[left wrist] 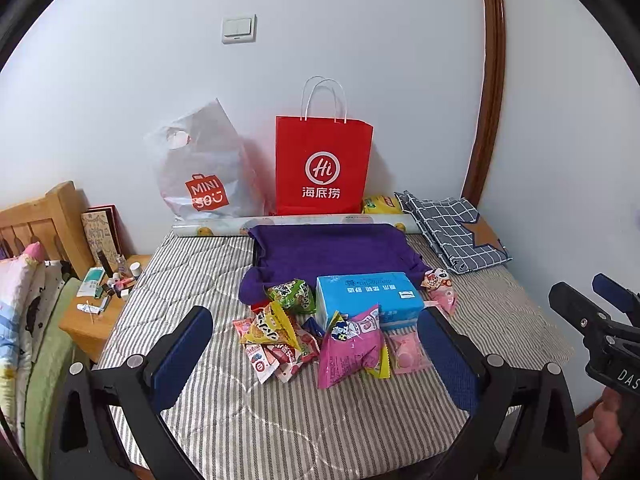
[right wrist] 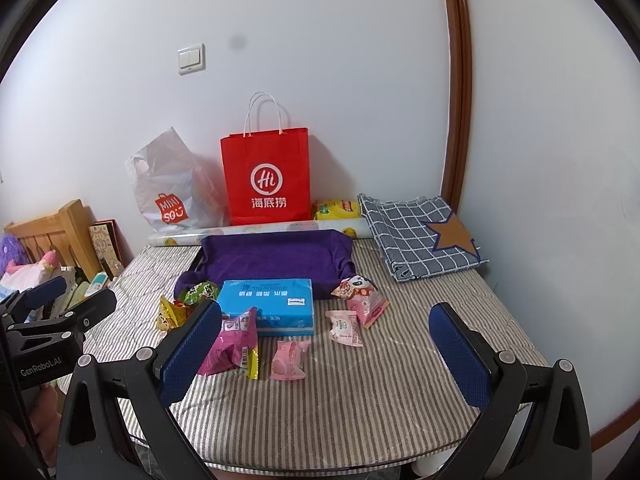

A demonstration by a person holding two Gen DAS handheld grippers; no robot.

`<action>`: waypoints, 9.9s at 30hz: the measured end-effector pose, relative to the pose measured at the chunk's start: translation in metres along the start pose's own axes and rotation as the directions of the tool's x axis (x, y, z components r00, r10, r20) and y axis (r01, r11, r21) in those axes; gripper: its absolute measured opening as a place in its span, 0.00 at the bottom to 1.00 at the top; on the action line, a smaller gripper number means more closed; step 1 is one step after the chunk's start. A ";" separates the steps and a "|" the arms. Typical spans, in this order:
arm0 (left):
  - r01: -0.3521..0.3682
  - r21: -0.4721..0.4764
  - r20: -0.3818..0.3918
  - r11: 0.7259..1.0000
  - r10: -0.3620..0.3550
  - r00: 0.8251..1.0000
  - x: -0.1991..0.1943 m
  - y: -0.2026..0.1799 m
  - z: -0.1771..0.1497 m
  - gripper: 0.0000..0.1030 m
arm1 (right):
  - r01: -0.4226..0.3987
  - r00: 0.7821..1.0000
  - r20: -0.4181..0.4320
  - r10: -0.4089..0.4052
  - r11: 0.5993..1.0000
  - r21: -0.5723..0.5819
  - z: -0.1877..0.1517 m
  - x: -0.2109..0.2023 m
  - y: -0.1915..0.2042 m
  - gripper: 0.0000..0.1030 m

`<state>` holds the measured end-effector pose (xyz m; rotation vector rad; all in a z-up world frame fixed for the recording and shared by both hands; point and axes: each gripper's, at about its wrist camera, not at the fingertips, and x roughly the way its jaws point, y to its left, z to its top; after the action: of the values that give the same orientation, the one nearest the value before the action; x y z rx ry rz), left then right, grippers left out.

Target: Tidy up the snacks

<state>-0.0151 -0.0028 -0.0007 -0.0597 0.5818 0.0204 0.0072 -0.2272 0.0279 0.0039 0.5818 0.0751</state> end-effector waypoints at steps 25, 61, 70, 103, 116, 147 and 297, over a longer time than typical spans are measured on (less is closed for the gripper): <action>-0.002 -0.001 -0.004 1.000 0.002 1.000 0.001 0.000 0.000 1.00 | -0.005 1.000 -0.001 0.005 1.000 0.004 0.000 0.000 0.001 1.00; -0.110 0.007 -0.155 0.994 0.110 0.982 0.070 0.025 -0.020 1.00 | -0.008 0.990 -0.138 0.002 0.999 -0.041 -0.028 0.066 -0.013 1.00; -0.073 0.009 -0.248 0.997 0.073 0.966 0.120 0.047 -0.045 0.99 | 0.023 0.969 -0.246 -0.016 0.999 0.026 -0.062 0.133 -0.049 1.00; 0.004 -0.087 -0.311 0.996 -0.031 0.950 0.186 0.077 -0.030 0.99 | -0.089 0.945 -0.325 0.037 0.985 -0.147 -0.034 0.323 -0.054 0.56; 0.015 -0.129 -0.315 0.991 -0.056 0.947 0.200 0.073 -0.033 0.99 | -0.037 0.964 -0.264 0.023 0.998 -0.050 -0.023 0.256 -0.065 0.44; 0.192 -0.155 -0.212 0.969 -0.222 0.952 0.118 0.065 -0.024 0.46 | -0.040 0.953 -0.301 0.039 0.999 0.003 -0.067 0.136 -0.014 0.44; 0.276 -0.154 -0.334 0.949 -0.313 0.889 0.354 0.052 0.148 0.66 | -0.028 0.933 -0.360 0.007 0.998 -0.055 0.078 0.326 -0.013 0.69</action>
<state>0.3600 0.0588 -0.0741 -0.2564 0.9301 -0.2632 0.3229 -0.2153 -0.0863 -0.0635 0.9473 0.1118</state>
